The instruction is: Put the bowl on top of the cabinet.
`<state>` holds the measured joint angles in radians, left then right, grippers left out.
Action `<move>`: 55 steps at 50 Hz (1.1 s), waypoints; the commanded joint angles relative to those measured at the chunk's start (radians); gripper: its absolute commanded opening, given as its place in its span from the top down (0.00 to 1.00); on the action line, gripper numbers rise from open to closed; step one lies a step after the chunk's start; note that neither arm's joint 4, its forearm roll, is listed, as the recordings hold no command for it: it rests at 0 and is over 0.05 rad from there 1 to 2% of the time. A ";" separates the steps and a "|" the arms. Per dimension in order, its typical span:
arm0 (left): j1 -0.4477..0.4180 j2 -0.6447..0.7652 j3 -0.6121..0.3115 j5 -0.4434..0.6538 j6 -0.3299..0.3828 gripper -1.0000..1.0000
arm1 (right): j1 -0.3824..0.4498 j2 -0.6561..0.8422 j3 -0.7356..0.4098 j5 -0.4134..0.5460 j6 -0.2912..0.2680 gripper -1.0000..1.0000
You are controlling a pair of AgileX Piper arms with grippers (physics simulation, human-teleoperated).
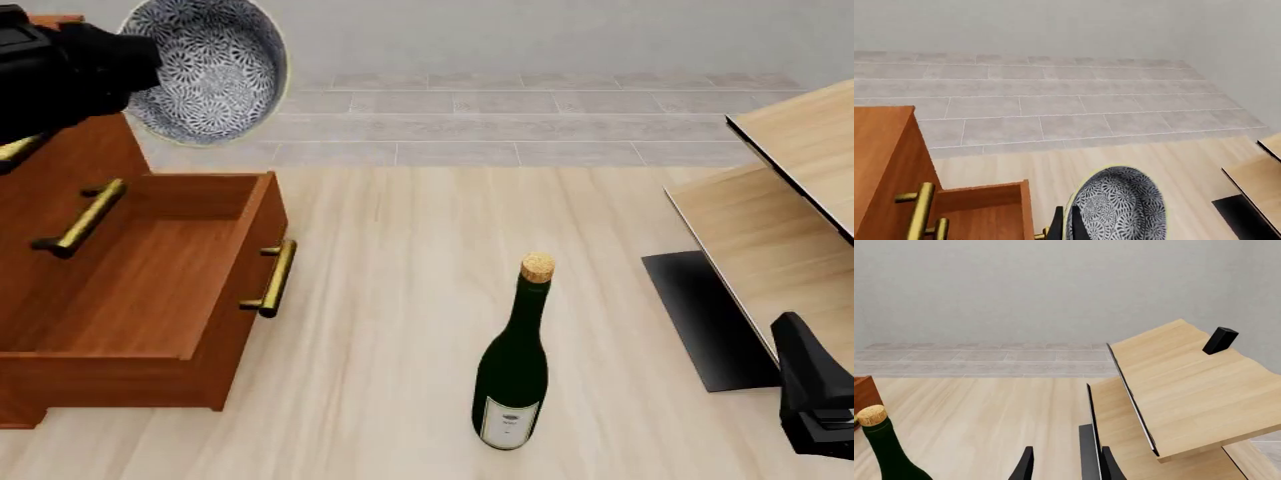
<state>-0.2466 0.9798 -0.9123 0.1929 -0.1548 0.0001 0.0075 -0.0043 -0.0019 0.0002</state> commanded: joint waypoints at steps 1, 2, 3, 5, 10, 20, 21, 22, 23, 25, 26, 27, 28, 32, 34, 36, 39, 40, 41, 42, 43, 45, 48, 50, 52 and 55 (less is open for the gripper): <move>0.076 -0.063 -0.098 0.100 -0.069 1.00 | 0.000 0.000 0.000 0.000 0.000 0.00; 0.089 -0.066 -0.105 0.104 -0.081 1.00 | 0.000 0.000 0.000 0.000 0.000 0.00; 0.094 -0.067 -0.118 0.116 -0.085 1.00 | 0.000 0.000 0.000 0.000 0.000 0.00; 0.131 -0.070 -0.136 0.128 -0.100 1.00 | 0.000 0.000 0.000 0.000 0.000 0.00; 0.176 -0.074 -0.186 0.168 -0.119 1.00 | 0.000 0.000 0.000 0.000 0.000 0.00; 0.283 -0.113 -0.257 0.248 -0.160 1.00 | 0.000 0.000 0.000 0.000 0.000 0.00; 0.289 -0.113 -0.263 0.258 -0.171 1.00 | 0.000 0.000 0.000 0.000 0.000 0.00; 0.327 -0.098 -0.284 0.283 -0.150 1.00 | 0.000 0.000 0.000 0.000 0.000 0.00; 0.327 -0.098 -0.284 0.283 -0.150 1.00 | 0.000 0.000 0.000 0.000 0.000 0.00; 0.348 -0.116 -0.298 0.295 -0.133 1.00 | 0.000 0.000 0.000 0.000 0.000 0.00; 0.319 -0.102 -0.297 0.321 -0.200 1.00 | 0.000 0.000 0.000 0.000 0.000 0.00; 0.336 -0.098 -0.301 0.331 -0.224 1.00 | 0.000 0.000 0.000 0.000 0.000 0.00; 0.344 -0.110 -0.307 0.325 -0.217 1.00 | 0.000 0.000 0.000 0.000 0.000 0.00; 0.388 -0.114 -0.330 0.341 -0.183 1.00 | 0.000 0.000 0.000 0.000 0.000 0.00; 0.411 -0.094 -0.331 0.356 -0.227 1.00 | 0.000 0.000 0.000 0.000 0.000 0.00; 0.430 -0.097 -0.336 0.359 -0.235 1.00 | 0.000 0.000 0.000 0.000 0.000 0.00; 0.447 -0.090 -0.348 0.380 -0.245 1.00 | 0.000 0.000 0.000 0.000 0.000 0.00; 0.449 -0.088 -0.351 0.384 -0.246 1.00 | 0.000 0.000 0.000 0.000 0.000 0.00; 0.465 -0.080 -0.352 0.393 -0.259 1.00 | 0.000 0.000 0.000 0.000 0.000 0.00; 0.471 -0.070 -0.352 0.400 -0.266 1.00 | 0.000 0.000 0.000 0.000 0.000 0.00; 0.471 -0.069 -0.352 0.400 -0.266 1.00 | 0.000 0.000 0.000 0.000 0.000 0.00; 0.485 -0.066 -0.364 0.412 -0.283 1.00 | 0.000 0.000 0.000 0.000 0.000 0.00; 0.511 -0.055 -0.376 0.425 -0.315 1.00 | 0.000 0.000 0.000 0.000 0.000 0.00; 0.518 -0.052 -0.381 0.429 -0.328 1.00 | 0.000 0.000 0.000 0.000 0.000 0.00; 0.526 -0.045 -0.385 0.442 -0.344 1.00 | 0.000 0.000 0.000 0.000 0.000 0.00; 0.553 -0.037 -0.390 0.444 -0.361 1.00 | 0.000 0.000 0.000 0.000 0.000 0.00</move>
<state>0.2404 0.9211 -1.2694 0.6015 -0.4586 0.0001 0.0075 -0.0043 -0.0019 0.0001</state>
